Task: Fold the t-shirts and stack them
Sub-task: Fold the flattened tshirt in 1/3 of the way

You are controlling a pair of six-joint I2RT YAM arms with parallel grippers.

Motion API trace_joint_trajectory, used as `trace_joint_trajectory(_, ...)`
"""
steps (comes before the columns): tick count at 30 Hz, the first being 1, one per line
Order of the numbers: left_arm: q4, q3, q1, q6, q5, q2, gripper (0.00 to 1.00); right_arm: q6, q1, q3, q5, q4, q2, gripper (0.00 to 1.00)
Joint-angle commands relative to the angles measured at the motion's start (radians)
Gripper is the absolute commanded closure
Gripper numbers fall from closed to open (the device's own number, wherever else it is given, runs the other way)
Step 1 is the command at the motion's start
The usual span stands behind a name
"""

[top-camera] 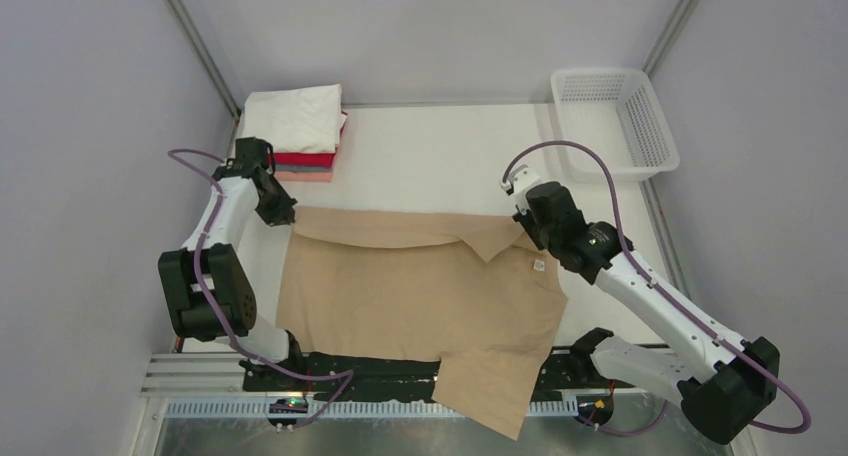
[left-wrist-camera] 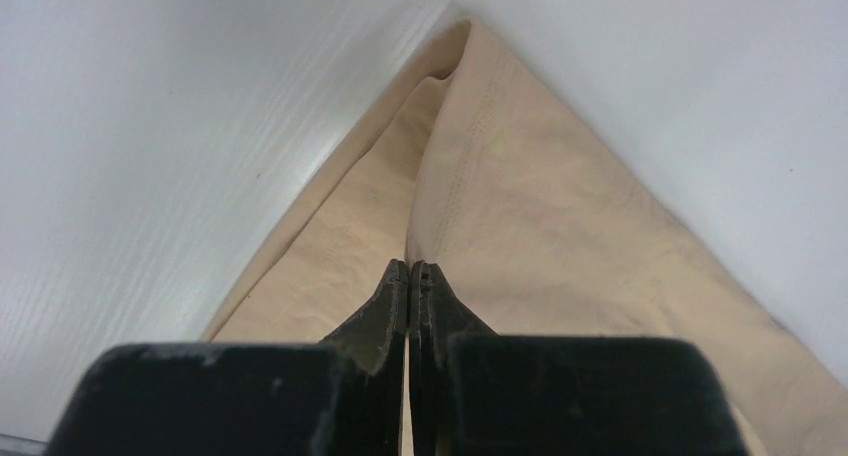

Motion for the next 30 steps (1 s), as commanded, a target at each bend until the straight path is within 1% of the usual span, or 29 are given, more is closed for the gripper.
trace_joint_trajectory(1,-0.043,0.001,0.004,0.01,-0.056,-0.024,1.0,-0.001,0.01,-0.008,-0.059,-0.051,-0.034,0.94)
trace_joint_trajectory(6,-0.044,-0.005,0.004,0.02,-0.042,-0.011,1.0,0.004,0.018,0.023,-0.124,-0.103,-0.013,0.93)
trace_joint_trajectory(7,-0.047,-0.004,0.004,0.019,-0.047,-0.008,1.0,0.001,0.018,0.039,-0.165,-0.114,-0.008,0.92)
trace_joint_trajectory(9,-0.057,-0.003,0.004,0.02,-0.06,-0.002,1.0,0.001,0.025,0.079,-0.218,-0.194,0.023,0.9)
trace_joint_trajectory(10,-0.066,-0.002,0.003,0.019,-0.073,0.0,1.0,0.009,0.03,0.095,-0.226,-0.23,0.052,0.9)
trace_joint_trajectory(11,-0.074,0.0,0.004,0.019,-0.088,0.002,1.0,0.014,0.031,0.137,-0.228,-0.325,0.073,0.91)
trace_joint_trajectory(12,-0.081,0.001,0.004,0.019,-0.102,0.004,1.0,0.016,0.054,0.16,-0.212,-0.361,0.108,0.91)
trace_joint_trajectory(13,-0.089,0.0,0.004,0.02,-0.115,0.007,1.0,0.031,0.072,0.203,-0.173,-0.413,0.121,0.88)
trace_joint_trajectory(14,-0.096,0.003,0.004,0.022,-0.123,0.01,1.0,0.027,0.101,0.225,-0.185,-0.438,0.145,0.85)
trace_joint_trajectory(15,-0.103,0.003,0.004,0.023,-0.131,0.01,0.98,0.007,0.112,0.267,-0.264,-0.481,0.157,0.78)
trace_joint_trajectory(16,-0.106,0.003,0.004,0.025,-0.135,0.008,0.93,-0.012,0.141,0.28,-0.314,-0.497,0.181,0.73)
trace_joint_trajectory(17,-0.107,0.002,0.004,0.029,-0.138,0.007,0.86,-0.054,0.159,0.293,-0.409,-0.528,0.193,0.59)
trace_joint_trajectory(18,-0.112,0.004,0.004,0.03,-0.139,0.004,0.76,-0.078,0.201,0.299,-0.442,-0.546,0.218,0.53)
trace_joint_trajectory(20,-0.12,0.011,0.004,0.03,-0.139,-0.003,0.59,-0.124,0.242,0.298,-0.477,-0.604,0.26,0.36)
trace_joint_trajectory(21,-0.127,0.019,0.004,0.029,-0.144,-0.007,0.47,-0.129,0.247,0.294,-0.461,-0.616,0.28,0.31)
trace_joint_trajectory(22,-0.132,0.025,0.004,0.027,-0.147,-0.012,0.38,-0.128,0.249,0.291,-0.449,-0.619,0.287,0.3)
trace_joint_trajectory(23,-0.136,0.033,0.003,0.026,-0.152,-0.02,0.31,-0.131,0.249,0.292,-0.42,-0.621,0.3,0.29)
trace_joint_trajectory(25,-0.145,0.052,0.003,0.03,-0.153,-0.029,0.21,-0.136,0.239,0.298,-0.356,-0.597,0.3,0.29)
trace_joint_trajectory(26,-0.147,0.063,0.002,0.035,-0.144,-0.032,0.14,-0.135,0.233,0.308,-0.333,-0.584,0.297,0.28)
trace_joint_trajectory(27,-0.145,0.07,0.001,0.044,-0.126,-0.034,0.04,-0.122,0.216,0.312,-0.319,-0.547,0.286,0.26)
trace_joint_trajectory(28,-0.14,0.073,-0.001,0.049,-0.102,-0.035,0.01,-0.094,0.207,0.315,-0.295,-0.512,0.281,0.22)
trace_joint_trajectory(29,-0.127,0.072,-0.008,0.051,-0.058,-0.034,0.01,-0.072,0.182,0.311,-0.292,-0.433,0.27,0.19)
trace_joint_trajectory(30,-0.106,0.068,-0.013,0.058,-0.03,-0.033,0.0,-0.006,0.167,0.297,-0.277,-0.38,0.266,0.01)
